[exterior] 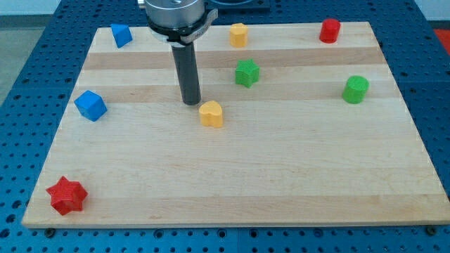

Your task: Slide the green star to the right of the yellow heart

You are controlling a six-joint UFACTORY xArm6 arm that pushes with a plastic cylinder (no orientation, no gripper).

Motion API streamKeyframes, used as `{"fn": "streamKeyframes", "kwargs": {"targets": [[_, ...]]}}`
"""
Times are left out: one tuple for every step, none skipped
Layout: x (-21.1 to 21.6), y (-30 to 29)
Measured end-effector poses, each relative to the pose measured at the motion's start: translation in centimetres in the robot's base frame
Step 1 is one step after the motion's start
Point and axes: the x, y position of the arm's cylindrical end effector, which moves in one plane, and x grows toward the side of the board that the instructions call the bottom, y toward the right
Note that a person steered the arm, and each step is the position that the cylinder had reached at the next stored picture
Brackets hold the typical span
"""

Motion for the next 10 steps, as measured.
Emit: {"fn": "streamKeyframes", "kwargs": {"targets": [[-2.1, -0.1], [-2.1, -0.1], [-3.5, -0.1], [-4.7, 0.5], [-6.7, 1.9], [-7.8, 4.4], [-7.8, 6.9], [-7.8, 7.1], [-7.0, 7.8], [-6.3, 9.1]]}}
